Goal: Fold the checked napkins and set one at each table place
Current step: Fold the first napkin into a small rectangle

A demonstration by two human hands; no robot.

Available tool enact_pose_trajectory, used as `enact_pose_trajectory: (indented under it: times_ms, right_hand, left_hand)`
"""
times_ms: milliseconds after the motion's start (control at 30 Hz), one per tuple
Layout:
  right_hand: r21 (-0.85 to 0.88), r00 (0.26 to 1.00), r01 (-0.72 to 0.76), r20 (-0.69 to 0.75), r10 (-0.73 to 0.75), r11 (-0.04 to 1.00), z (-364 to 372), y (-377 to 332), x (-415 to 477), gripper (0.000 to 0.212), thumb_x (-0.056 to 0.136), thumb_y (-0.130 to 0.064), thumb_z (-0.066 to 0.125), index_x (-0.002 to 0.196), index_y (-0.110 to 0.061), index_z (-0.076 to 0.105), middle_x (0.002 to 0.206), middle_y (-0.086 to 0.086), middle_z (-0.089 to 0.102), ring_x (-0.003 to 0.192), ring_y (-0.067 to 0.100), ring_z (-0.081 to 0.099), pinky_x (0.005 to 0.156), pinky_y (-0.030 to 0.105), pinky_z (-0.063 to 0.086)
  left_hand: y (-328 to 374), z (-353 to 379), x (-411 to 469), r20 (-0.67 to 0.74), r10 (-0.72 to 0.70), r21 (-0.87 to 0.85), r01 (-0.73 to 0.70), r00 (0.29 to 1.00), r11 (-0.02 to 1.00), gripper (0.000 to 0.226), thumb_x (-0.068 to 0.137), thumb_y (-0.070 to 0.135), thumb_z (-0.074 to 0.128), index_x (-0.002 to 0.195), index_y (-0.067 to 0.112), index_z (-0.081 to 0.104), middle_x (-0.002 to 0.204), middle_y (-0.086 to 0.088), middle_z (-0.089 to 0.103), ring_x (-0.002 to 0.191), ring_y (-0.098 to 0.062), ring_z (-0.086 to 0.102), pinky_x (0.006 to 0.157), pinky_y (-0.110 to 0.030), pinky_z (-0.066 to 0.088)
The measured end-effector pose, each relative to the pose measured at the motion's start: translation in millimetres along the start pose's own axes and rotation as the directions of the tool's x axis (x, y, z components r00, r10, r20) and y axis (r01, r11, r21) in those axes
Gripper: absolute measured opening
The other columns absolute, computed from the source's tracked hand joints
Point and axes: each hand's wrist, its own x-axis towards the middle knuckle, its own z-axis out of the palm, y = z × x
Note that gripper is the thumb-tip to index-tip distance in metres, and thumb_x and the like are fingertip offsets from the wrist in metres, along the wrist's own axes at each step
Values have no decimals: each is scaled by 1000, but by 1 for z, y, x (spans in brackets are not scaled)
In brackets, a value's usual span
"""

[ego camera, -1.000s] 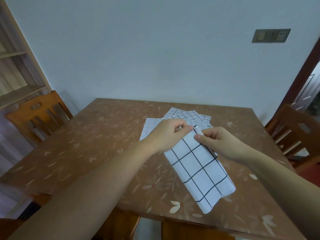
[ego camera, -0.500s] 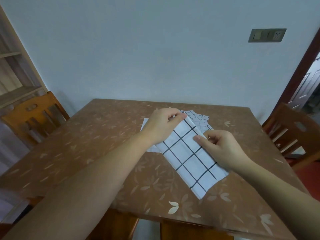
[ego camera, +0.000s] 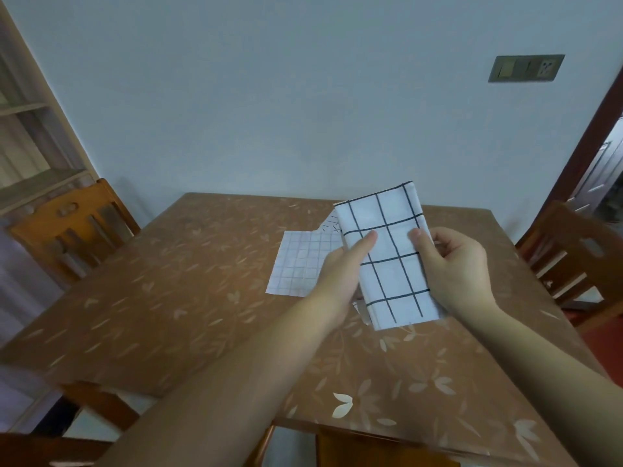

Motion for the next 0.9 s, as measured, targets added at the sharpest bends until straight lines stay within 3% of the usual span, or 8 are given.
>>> enact_pose_trajectory:
  times_ms: [67, 167, 367, 500, 600, 700, 800, 900]
  right_hand:
    - [-34, 997, 44, -58, -46, 998, 0, -1, -3, 40, 96, -31, 55, 58, -20, 53, 48, -9, 55, 51, 5, 53, 49, 16, 36]
    - [-67, 993, 72, -90, -78, 995, -1, 1, -4, 43, 98, -30, 52, 57, -18, 45, 45, -6, 44, 48, 7, 45, 45, 17, 30]
    - [-16, 997, 21, -68, -22, 1000, -6, 0, -6, 41, 98, -31, 50, 58, -25, 45, 49, -17, 54, 49, 1, 49, 47, 13, 33]
    - [177, 965, -170, 228, 128, 969, -14, -6, -3, 22, 90, -27, 67, 75, -11, 68, 63, -5, 67, 53, 8, 60, 51, 21, 47]
    - [196, 921, -247, 350, 168, 949, -20, -6, 0, 36, 88, -26, 69, 63, -4, 55, 55, 7, 43, 47, 19, 35, 48, 27, 35]
    - [225, 916, -260, 365, 166, 939, -23, -6, 0, 32, 90, -26, 67, 77, 3, 64, 74, 26, 66, 62, 47, 56, 61, 50, 58]
    - [236, 906, -288, 382, 184, 928, -24, -7, -2, 22, 95, -23, 61, 96, -4, 72, 93, 14, 76, 87, 37, 71, 79, 51, 59]
    - [229, 872, -315, 453, 186, 921, -26, -7, -2, 25, 98, -25, 55, 91, -6, 70, 75, 8, 75, 61, 29, 70, 65, 46, 53]
  left_hand:
    - [-7, 8, 1, -110, 38, 31, -35, 993, 999, 32, 90, 48, 61, 97, 18, 69, 95, 2, 75, 90, -23, 72, 81, -40, 58]
    - [-14, 12, 4, -218, 233, 226, -183, 948, 957, 47, 88, 53, 57, 84, 6, 58, 76, -6, 56, 71, -27, 60, 71, -40, 51]
    - [-7, 2, 5, -125, 498, 461, -394, 858, 795, 49, 99, 37, 51, 63, 9, 32, 54, 2, 24, 48, -11, 22, 48, -25, 19]
    - [0, -4, 5, -77, 458, 426, -386, 886, 818, 56, 98, 43, 51, 85, -11, 52, 64, -7, 40, 54, -18, 31, 52, -29, 27]
    - [3, -11, 5, 36, 356, 389, -341, 934, 856, 60, 87, 57, 58, 98, -2, 63, 75, -6, 56, 57, -21, 49, 54, -29, 40]
    - [3, -15, 2, 165, 230, 372, -277, 959, 886, 18, 90, 36, 66, 102, 23, 70, 97, 10, 73, 88, -10, 72, 78, -27, 58]
    - [3, -18, -1, 158, 179, 237, -213, 971, 948, 11, 92, 16, 65, 101, 18, 71, 99, 2, 75, 88, -14, 73, 75, -29, 60]
    - [5, -20, -5, 149, 154, 120, -173, 977, 978, 14, 95, 14, 60, 102, 8, 71, 92, -2, 76, 83, -16, 74, 69, -25, 58]
